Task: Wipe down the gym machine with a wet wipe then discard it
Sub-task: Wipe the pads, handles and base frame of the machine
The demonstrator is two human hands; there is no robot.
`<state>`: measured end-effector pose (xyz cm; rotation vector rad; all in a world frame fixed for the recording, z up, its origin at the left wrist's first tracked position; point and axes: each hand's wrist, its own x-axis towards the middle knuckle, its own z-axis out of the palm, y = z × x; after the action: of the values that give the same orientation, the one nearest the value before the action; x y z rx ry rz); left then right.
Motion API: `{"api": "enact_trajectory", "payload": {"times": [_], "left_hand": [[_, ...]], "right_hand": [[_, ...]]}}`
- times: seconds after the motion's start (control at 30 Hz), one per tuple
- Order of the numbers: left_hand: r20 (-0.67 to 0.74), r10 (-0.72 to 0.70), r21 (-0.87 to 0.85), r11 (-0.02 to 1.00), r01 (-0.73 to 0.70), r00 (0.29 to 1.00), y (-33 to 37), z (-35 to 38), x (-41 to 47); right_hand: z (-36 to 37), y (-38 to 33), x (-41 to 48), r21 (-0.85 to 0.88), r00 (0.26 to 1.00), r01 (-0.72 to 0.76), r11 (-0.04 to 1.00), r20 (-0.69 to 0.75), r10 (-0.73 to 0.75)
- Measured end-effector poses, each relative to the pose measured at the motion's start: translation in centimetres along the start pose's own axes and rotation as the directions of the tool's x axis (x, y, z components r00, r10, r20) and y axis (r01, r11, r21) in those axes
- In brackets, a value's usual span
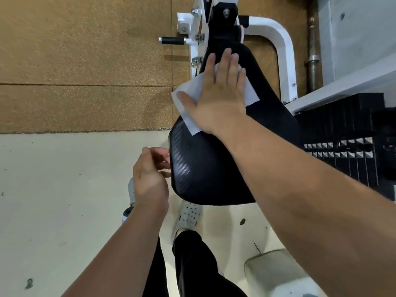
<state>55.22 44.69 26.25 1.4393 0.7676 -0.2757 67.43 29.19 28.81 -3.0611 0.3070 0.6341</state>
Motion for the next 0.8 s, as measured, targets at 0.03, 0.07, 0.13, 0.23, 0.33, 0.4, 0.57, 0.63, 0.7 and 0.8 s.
{"api": "enact_trajectory", "payload": {"times": [0.03, 0.07, 0.13, 0.23, 0.33, 0.4, 0.57, 0.63, 0.7, 0.8], "left_hand": [[-0.005, 0.002, 0.014, 1.0, -0.002, 1.0, 0.2, 0.0, 0.2], [-0.015, 0.011, 0.031, 0.999, -0.01, 1.0, 0.5, 0.1, 0.3], [-0.031, 0.061, 0.086, 0.995, -0.058, 0.998, 0.9, -0.2, 0.5], [0.018, 0.193, 0.27, 0.944, -0.191, 0.981, 1.4, -0.3, 0.7], [0.124, 0.341, 0.419, 0.833, -0.361, 0.932, 2.2, 0.7, 0.8], [0.22, 0.43, 0.54, 0.694, -0.476, 0.876, 3.2, 2.0, 0.7], [0.446, 0.539, 0.657, 0.345, -0.67, 0.714, 6.4, 5.4, 1.1], [0.513, 0.551, 0.666, 0.229, -0.71, 0.659, 6.9, 6.2, 1.6], [0.569, 0.564, 0.662, 0.119, -0.74, 0.599, 7.0, 6.9, 2.0], [0.636, 0.573, 0.632, -0.003, -0.775, 0.517, 7.2, 8.1, 2.6]], "right_hand": [[0.3, -1.3, -0.6, -0.02, 0.999, 0.048, 0.999, -0.006, -0.048], [0.9, -2.4, -1.9, -0.037, 0.993, 0.117, 0.992, -0.024, -0.118], [2.5, -3.2, -6.1, -0.02, 0.966, 0.24, 0.97, -0.089, -0.241], [5.0, -0.8, -13.3, 0.035, 0.942, 0.321, 0.946, -0.114, -0.316], [6.5, 4.4, -17.6, 0.035, 0.956, 0.276, 0.961, -0.117, -0.27], [6.6, 7.7, -17.6, 0.03, 0.975, 0.192, 0.981, -0.117, -0.188], [4.6, 12.4, -9.9, 0.12, 0.991, -0.082, 0.989, -0.097, 0.094], [3.0, 12.8, -5.9, 0.178, 0.982, -0.176, 0.968, -0.04, 0.186], [2.2, 12.0, -4.4, 0.186, 0.98, -0.182, 0.965, -0.048, 0.194], [3.6, 9.9, -8.6, 0.141, 0.99, -0.019, 0.99, -0.137, 0.038]]}}
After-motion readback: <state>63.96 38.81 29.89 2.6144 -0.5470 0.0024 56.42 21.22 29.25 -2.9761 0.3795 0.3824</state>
